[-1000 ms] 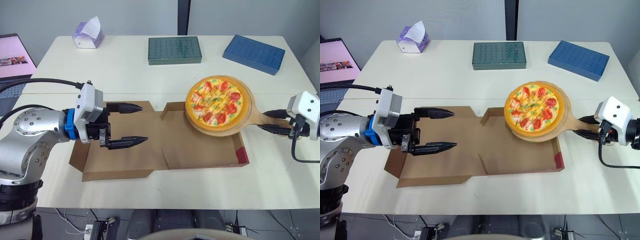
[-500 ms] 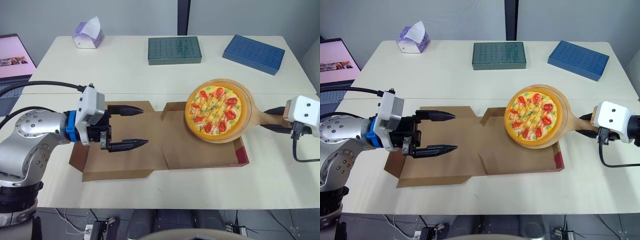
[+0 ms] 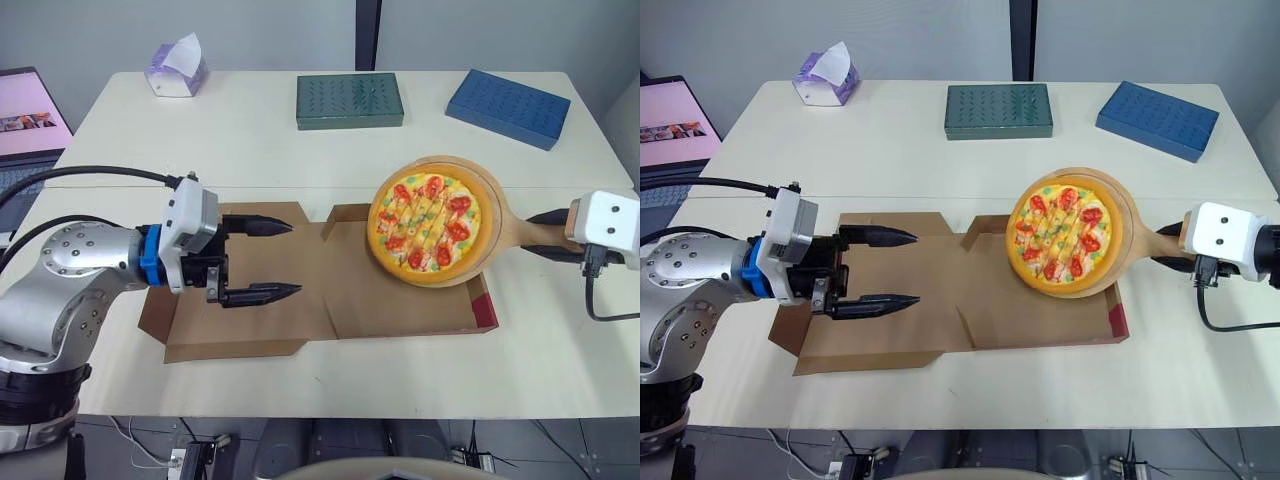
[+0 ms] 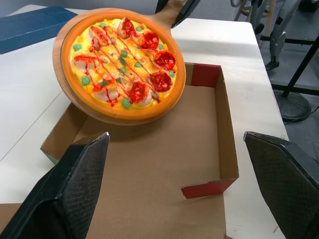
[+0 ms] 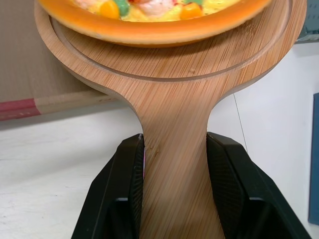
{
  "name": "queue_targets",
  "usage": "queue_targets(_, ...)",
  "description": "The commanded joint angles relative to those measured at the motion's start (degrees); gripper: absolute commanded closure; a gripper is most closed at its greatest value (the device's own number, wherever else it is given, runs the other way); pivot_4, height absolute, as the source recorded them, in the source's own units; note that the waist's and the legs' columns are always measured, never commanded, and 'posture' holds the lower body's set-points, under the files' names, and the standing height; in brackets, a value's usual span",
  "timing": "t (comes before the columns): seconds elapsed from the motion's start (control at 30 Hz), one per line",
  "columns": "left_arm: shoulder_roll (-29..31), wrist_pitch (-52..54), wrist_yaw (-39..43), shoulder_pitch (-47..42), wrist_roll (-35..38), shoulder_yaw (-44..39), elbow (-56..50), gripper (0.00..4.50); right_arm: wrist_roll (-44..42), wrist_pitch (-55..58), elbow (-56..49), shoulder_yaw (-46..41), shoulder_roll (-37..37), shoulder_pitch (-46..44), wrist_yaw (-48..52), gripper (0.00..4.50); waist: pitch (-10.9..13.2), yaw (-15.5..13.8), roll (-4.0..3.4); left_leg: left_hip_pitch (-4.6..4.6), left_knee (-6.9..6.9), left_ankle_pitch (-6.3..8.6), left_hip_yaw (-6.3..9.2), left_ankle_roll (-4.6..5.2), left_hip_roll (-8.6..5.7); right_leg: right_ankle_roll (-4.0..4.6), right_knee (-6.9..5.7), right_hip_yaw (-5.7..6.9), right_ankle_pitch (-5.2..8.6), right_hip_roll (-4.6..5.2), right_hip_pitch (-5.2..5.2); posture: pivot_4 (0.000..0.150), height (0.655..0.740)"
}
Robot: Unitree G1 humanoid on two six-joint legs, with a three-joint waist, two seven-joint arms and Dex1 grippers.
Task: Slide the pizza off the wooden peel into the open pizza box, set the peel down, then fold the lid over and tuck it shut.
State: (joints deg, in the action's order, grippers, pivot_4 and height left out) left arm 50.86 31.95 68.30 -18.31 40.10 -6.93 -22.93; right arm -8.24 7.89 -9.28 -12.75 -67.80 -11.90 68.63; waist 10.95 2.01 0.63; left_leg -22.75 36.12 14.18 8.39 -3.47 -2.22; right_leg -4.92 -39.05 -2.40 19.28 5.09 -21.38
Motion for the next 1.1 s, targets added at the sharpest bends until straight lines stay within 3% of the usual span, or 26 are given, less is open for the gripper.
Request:
queue_targets(0.03, 0.01, -1.28, 0.15, -0.62, 0.28, -0.58, -1.47, 0.0, -1.08, -1.86, -1.43, -2.96, -1.23, -2.59, -0.91, 2.94, 0.0, 0.02, 0.0, 0.0, 0.0, 0.0, 0.0, -0.01, 0.0, 0.0, 0.0, 0.0, 0.0, 0.0, 0.0, 0.15, 0.74)
queue_targets(0.67, -0.76, -2.09, -0.01, -1.31, -0.01, 0.55, -0.61, 0.0, -2.6, 0.39, 4.44, -8.28, -4.46, -7.21, -1.07, 2.94, -0.01, -0.07, -0.01, 0.0, 0.02, -0.05, -0.02, -0.09, 0.0, 0.02, -0.02, -0.01, -0.01, 0.0, 0.0, 0.15, 0.74)
queue_targets(0.9, -1.43, -1.81, -0.21, -1.95, 0.85, 0.68, -0.56, 0.0, -3.35, 6.07, 6.6, -17.05, -2.89, 0.8, -1.42, 2.94, -0.01, -0.13, 0.0, 0.0, 0.05, 0.0, -0.02, 0.0, 0.0, 0.01, -0.03, 0.0, -0.02, 0.0, 0.02, 0.15, 0.74)
queue_targets(1.1, -3.11, -1.03, -1.06, -3.81, 2.43, 0.69, -1.34, 0.0, -4.82, 13.38, 5.94, -24.84, 3.22, 10.39, -3.87, 2.94, -0.03, -0.17, 0.0, 0.0, 0.1, -0.01, -0.02, 0.0, -0.01, -0.01, -0.05, -0.01, -0.04, 0.0, 0.05, 0.15, 0.74)
